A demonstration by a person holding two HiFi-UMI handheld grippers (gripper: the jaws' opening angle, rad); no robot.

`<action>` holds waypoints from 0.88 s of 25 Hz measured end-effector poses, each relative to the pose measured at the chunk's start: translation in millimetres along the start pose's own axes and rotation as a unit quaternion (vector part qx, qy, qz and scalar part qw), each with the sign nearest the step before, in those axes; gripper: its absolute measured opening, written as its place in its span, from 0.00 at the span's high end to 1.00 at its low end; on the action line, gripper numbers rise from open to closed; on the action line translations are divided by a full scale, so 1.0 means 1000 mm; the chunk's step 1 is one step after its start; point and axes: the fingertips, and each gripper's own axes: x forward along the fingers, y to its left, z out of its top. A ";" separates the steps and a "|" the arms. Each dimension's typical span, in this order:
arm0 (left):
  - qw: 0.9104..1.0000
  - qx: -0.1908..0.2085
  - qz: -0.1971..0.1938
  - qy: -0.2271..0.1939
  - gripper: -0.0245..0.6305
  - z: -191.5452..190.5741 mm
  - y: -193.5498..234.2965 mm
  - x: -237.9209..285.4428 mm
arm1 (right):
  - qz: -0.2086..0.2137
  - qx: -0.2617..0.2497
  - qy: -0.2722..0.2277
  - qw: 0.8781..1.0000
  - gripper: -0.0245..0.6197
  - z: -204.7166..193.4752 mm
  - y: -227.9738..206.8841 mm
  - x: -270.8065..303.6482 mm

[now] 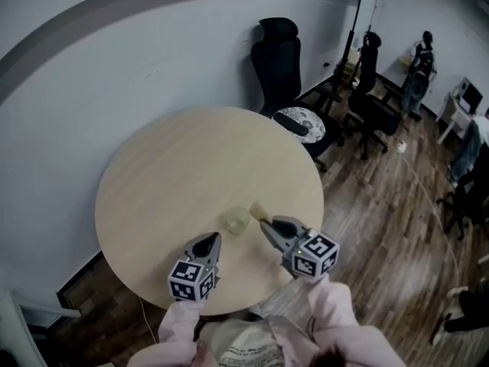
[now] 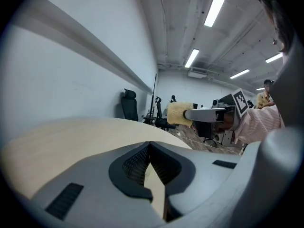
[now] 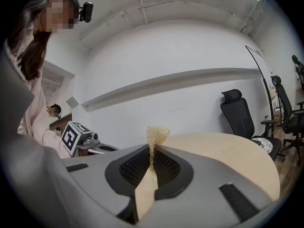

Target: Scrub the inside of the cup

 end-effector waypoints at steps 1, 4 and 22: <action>1.000 -0.002 -0.002 0.002 0.97 -0.001 0.001 0.003 | 0.003 0.000 0.002 1.000 0.92 -0.001 -0.001 0.003; 1.000 -0.006 -0.013 0.010 0.97 -0.003 0.002 0.011 | 0.007 0.000 0.006 1.000 0.92 -0.001 -0.006 0.010; 0.998 -0.015 -0.031 0.050 0.73 -0.036 0.018 0.056 | 0.015 -0.033 0.045 0.998 0.92 -0.002 -0.028 0.052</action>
